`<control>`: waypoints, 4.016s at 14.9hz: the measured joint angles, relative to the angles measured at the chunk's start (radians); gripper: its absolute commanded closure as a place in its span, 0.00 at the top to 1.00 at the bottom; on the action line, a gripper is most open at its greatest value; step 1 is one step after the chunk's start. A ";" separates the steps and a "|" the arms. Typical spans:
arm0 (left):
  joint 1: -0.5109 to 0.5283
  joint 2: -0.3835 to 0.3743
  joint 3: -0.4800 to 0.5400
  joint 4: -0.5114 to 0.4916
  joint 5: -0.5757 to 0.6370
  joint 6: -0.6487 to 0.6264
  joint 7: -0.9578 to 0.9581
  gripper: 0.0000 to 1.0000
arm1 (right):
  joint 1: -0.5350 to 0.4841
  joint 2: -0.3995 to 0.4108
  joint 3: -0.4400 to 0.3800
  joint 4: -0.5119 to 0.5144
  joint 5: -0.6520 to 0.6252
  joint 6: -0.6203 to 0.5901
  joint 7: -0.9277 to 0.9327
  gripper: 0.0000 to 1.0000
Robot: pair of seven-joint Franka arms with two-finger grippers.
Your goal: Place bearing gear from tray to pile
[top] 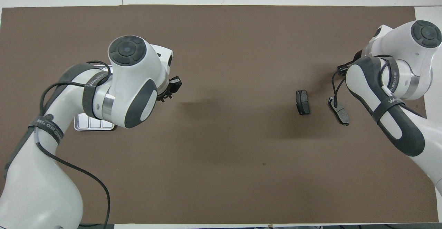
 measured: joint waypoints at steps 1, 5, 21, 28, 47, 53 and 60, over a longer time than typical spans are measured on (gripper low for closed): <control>-0.027 0.000 0.000 -0.001 0.000 0.001 -0.043 0.00 | 0.000 0.000 0.000 -0.005 0.000 0.002 0.000 0.01; -0.122 0.000 -0.002 -0.020 -0.012 0.075 -0.187 0.00 | 0.000 0.001 0.000 -0.022 0.000 0.016 0.000 0.01; -0.196 0.133 0.000 0.007 -0.043 0.298 -0.284 0.00 | 0.005 -0.042 0.012 -0.035 0.001 0.002 0.036 0.82; -0.197 0.163 0.001 0.007 -0.043 0.307 -0.284 0.00 | 0.057 -0.109 0.021 -0.001 0.001 -0.081 0.127 0.81; -0.168 0.107 0.036 0.046 -0.043 0.187 -0.284 1.00 | 0.140 -0.105 0.023 -0.007 0.003 -0.088 0.285 0.79; 0.011 -0.039 0.044 0.047 -0.043 0.021 -0.068 1.00 | 0.439 -0.135 0.026 -0.006 -0.023 -0.138 0.783 0.78; 0.243 -0.115 0.048 0.049 -0.042 -0.087 0.347 1.00 | 0.647 -0.133 0.024 0.011 -0.049 -0.114 1.111 0.77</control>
